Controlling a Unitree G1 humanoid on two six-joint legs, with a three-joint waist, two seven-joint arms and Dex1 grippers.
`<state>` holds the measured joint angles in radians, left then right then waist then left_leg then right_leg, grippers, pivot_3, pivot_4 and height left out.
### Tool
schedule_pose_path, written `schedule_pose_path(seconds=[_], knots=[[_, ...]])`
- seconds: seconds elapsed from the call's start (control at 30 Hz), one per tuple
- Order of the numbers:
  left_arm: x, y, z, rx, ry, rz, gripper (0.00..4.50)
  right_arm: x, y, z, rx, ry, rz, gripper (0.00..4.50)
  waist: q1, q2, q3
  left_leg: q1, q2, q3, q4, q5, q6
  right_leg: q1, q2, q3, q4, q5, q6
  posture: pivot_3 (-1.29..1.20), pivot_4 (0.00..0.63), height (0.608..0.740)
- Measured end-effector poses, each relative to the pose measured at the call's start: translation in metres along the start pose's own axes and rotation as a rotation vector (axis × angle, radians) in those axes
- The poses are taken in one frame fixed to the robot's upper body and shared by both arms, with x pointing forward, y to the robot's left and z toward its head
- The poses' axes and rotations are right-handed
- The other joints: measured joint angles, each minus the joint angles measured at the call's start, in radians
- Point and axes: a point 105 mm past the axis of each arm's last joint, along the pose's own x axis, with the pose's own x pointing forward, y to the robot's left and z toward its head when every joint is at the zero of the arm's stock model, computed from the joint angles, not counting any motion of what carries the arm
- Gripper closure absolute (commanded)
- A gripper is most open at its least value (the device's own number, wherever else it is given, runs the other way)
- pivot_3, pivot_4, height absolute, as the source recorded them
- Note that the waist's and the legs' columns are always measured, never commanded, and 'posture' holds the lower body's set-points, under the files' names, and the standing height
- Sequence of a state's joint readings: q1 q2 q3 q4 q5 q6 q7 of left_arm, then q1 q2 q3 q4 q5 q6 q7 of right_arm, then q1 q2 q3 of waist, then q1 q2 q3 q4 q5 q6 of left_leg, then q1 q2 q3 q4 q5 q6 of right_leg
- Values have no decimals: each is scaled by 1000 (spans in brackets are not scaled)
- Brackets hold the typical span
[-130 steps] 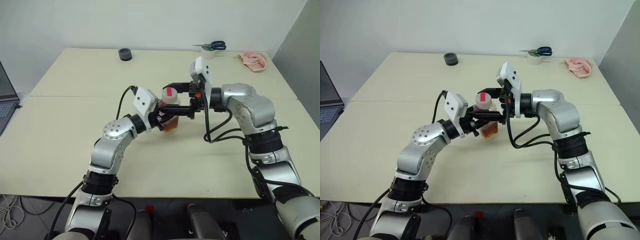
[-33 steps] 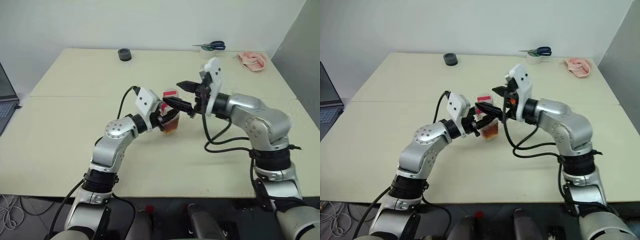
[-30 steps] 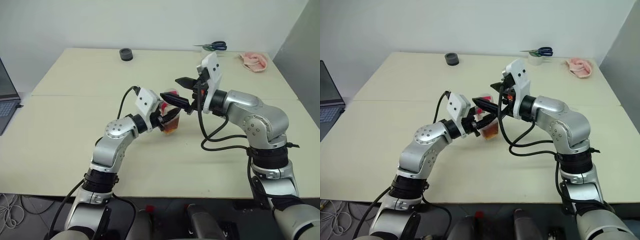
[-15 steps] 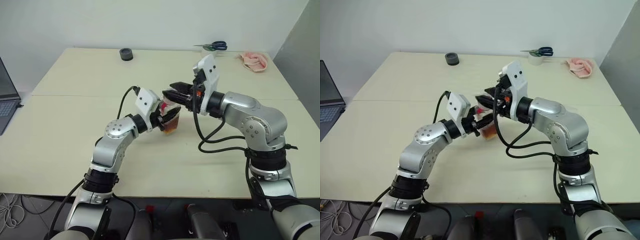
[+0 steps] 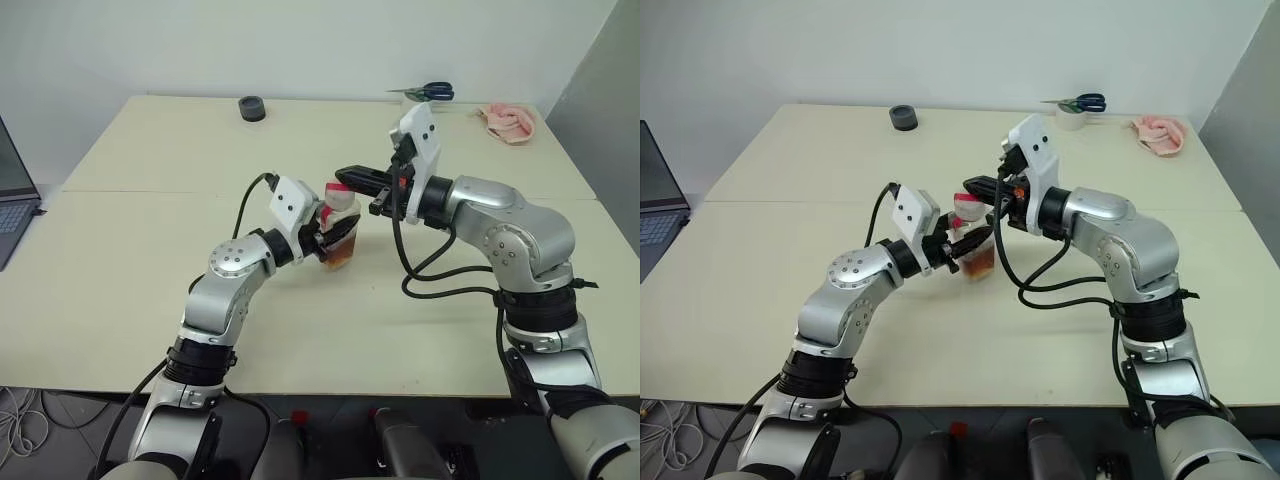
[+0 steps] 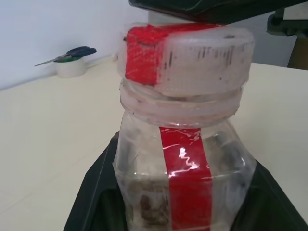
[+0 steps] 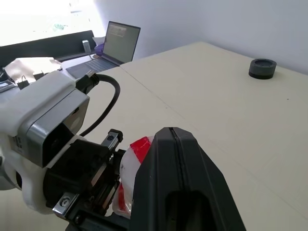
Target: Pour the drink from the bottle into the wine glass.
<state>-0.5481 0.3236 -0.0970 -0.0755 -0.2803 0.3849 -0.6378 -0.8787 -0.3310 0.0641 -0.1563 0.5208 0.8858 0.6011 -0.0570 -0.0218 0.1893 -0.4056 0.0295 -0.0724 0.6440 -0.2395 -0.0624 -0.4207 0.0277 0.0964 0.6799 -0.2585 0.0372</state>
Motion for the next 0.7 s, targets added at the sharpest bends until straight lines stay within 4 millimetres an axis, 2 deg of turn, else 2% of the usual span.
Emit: schedule_pose_path(seconds=[0.1,0.27,0.47,0.67,0.7], knots=[[-1,0,0,1,-1,4,2668,-3,1,8,-16,-18,0,2559,0,0,0,0,0,0,0,0,0,0,0,0,0,0,0,0,150,740],[-1,1,0,1,-1,10,2668,-2,5,9,-38,-2,-16,818,0,0,0,0,0,0,0,0,0,0,0,0,0,0,0,0,150,740],[-1,1,0,1,0,12,2668,2,6,-4,-25,47,-40,791,0,0,0,0,0,0,0,0,0,0,0,0,0,0,0,0,150,740],[-1,1,0,1,0,12,2668,3,5,-9,-26,61,-63,791,0,0,0,0,0,0,0,0,0,0,0,0,0,0,0,0,150,740],[-1,1,0,1,0,12,2668,3,5,-9,-25,60,-63,966,0,0,0,0,0,0,0,0,0,0,0,0,0,0,0,0,150,740]])
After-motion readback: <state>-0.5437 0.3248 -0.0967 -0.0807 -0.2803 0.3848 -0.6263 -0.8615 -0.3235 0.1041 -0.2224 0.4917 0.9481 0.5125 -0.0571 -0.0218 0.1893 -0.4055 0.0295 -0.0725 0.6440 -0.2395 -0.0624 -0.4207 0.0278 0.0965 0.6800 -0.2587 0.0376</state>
